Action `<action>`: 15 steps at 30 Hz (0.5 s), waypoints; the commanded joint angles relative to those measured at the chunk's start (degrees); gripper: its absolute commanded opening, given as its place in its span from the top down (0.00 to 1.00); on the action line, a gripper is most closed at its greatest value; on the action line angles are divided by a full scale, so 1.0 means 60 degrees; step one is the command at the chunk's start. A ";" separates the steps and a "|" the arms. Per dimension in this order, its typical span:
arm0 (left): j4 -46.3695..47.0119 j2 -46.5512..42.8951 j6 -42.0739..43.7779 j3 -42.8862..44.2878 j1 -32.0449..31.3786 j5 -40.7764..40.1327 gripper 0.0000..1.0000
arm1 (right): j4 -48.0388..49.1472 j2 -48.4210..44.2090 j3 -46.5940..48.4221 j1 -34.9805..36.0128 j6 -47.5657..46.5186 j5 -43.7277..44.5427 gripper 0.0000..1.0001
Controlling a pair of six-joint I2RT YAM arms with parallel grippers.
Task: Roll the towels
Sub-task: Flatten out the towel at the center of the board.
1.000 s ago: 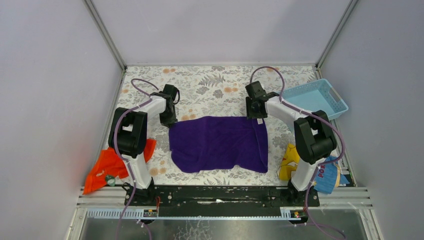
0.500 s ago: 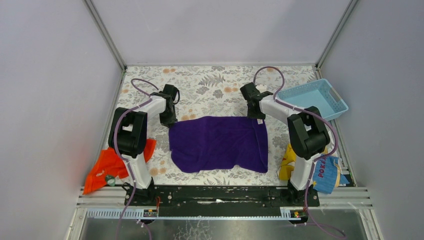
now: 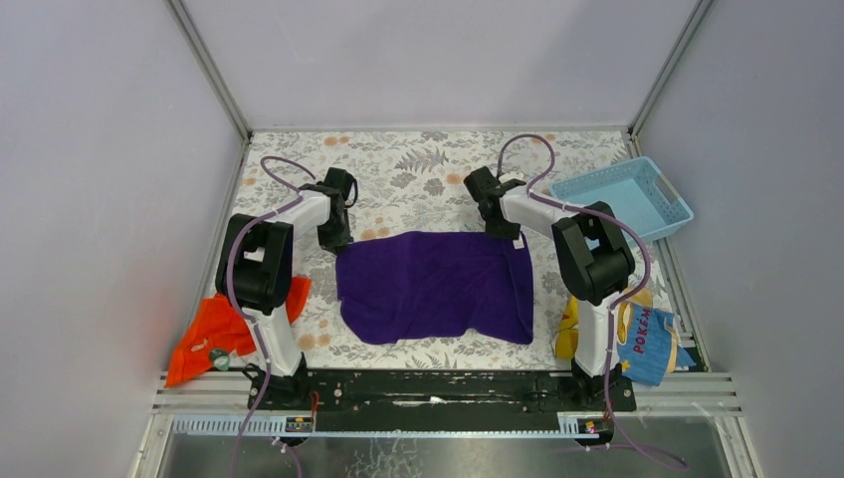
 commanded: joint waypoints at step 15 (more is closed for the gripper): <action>-0.0181 0.0208 0.0202 -0.0249 0.0119 -0.0116 1.00 | -0.1240 0.0025 0.0458 0.0140 0.1297 0.1051 0.57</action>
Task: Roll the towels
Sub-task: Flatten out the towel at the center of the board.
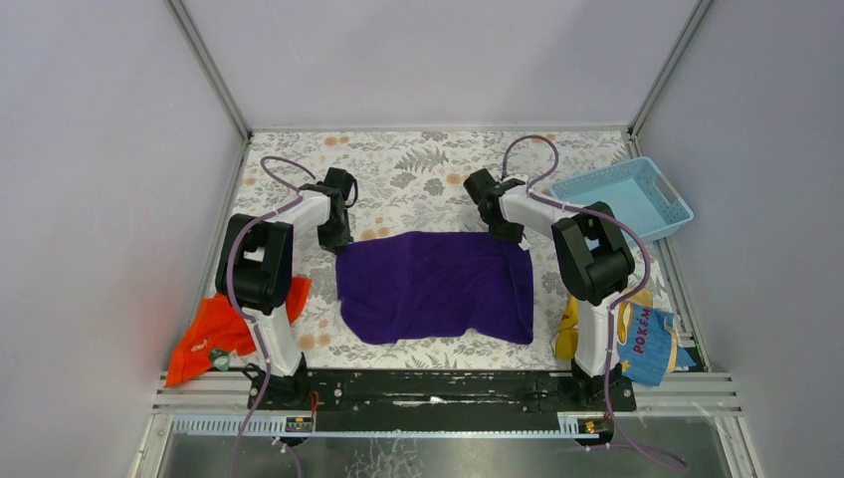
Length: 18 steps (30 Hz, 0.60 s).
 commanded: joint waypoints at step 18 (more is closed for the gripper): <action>-0.0185 0.0180 0.0206 -0.0230 0.0081 0.0008 1.00 | -0.0987 -0.1060 0.0110 0.0084 0.3195 0.0930 0.44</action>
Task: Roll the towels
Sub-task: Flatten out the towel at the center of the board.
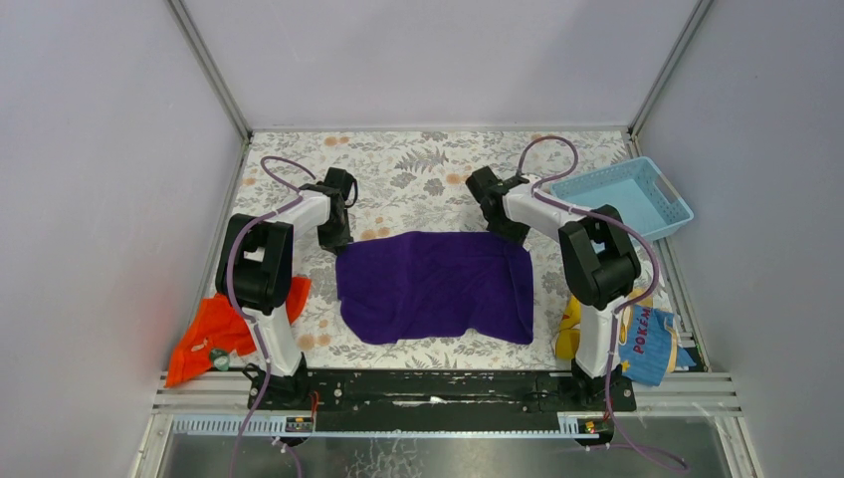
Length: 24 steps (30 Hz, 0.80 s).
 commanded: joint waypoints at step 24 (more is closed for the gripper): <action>-0.0196 0.0210 0.0197 -0.0208 0.0058 0.0032 1.00 | 0.0344 -0.1921 0.0323 -0.0166 -0.2698 -0.0058 0.38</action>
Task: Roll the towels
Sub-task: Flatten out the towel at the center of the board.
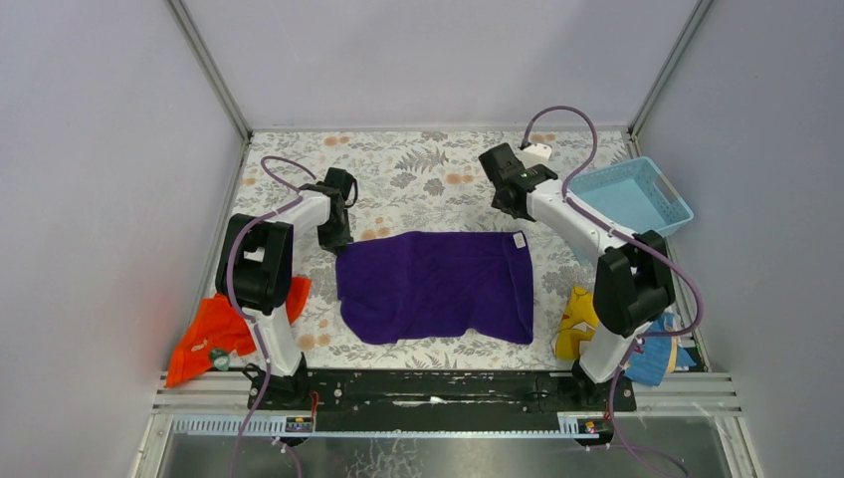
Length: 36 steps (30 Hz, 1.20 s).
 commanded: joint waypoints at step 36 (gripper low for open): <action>-0.0247 0.0253 0.0217 -0.0203 -0.0020 0.0040 1.00 | -0.1623 0.2898 0.0836 -0.0033 0.4578 -0.0182 0.48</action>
